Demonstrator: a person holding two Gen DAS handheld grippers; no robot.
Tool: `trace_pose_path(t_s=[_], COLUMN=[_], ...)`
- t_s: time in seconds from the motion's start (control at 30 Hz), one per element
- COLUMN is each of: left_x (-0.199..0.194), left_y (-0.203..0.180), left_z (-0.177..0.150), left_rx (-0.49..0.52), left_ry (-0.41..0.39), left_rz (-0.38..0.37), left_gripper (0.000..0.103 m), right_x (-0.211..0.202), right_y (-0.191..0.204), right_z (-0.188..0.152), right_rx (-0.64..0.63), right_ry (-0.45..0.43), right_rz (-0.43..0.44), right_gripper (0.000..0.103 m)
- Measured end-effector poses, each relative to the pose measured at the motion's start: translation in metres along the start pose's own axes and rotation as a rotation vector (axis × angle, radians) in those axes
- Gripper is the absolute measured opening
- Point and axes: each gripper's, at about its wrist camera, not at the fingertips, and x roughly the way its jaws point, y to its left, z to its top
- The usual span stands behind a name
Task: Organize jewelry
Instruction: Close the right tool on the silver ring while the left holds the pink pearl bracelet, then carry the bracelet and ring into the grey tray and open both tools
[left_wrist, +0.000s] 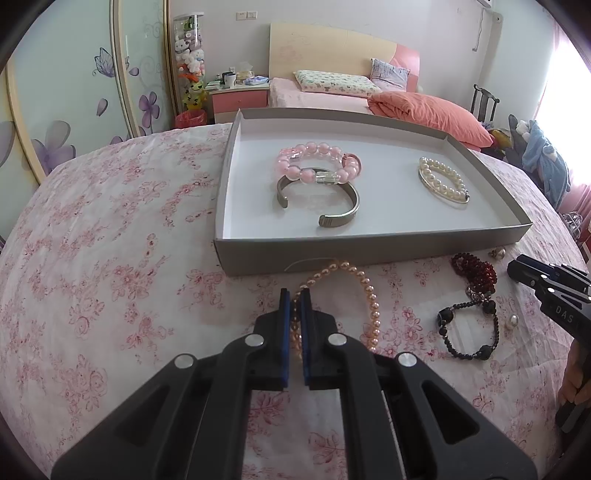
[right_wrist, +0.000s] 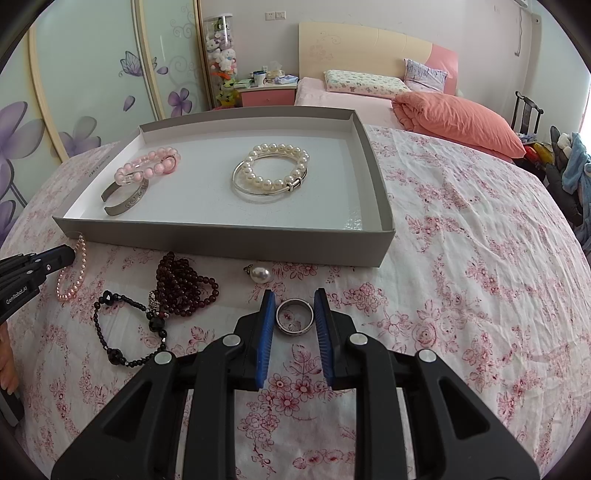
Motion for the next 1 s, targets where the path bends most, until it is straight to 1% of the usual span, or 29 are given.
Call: trace_pose_path(t_s=[0.13,0.23,0.3,0.4,0.5,0.7,0.87,1.0], left_x=[0.000,-0.001,-0.003,-0.015,-0.032,-0.071,-0.098,-0.121], left_y=[0.001,0.003,0.005,0.010,0.010,0.001,-0.008,-0.016], left_z=[0.000,0.000,0.000,-0.002,-0.002,0.003,0.009,0.014], left_rx=[-0.007,-0.015,-0.027,-0.046,-0.061,-0.068,-0.077,-0.079], left_ry=[0.000,-0.001,-0.008,-0.055,-0.102,-0.209,-0.280,-0.345], left_rz=[-0.008,-0.018,-0.024,-0.042,-0.083,-0.139,-0.165,-0.167], left_gripper=[0.006,0.006,0.006,0.006,0.006,0.006,0.006,0.006], right_x=[-0.001,-0.003,-0.009,-0.024,-0.043,-0.080,-0.105,-0.120], right_y=[-0.002,-0.010,-0.014,-0.007,0.001,0.009,0.019,0.026], right_z=[-0.001,-0.001,-0.002,-0.003,0.001,0.012,0.014,0.015], right_rx=[0.010,0.047,0.063,0.036,0.014,0.024,0.023,0.009], right_ry=[-0.001,-0.011,-0.044,-0.097,-0.164,-0.303,-0.401,-0.467], right_rz=[0.012,0.048,0.052,0.063,0.077,0.103,0.104,0.103], right_gripper=[0.023,0.023,0.023,0.023,0.023,0.023,0.023,0.023])
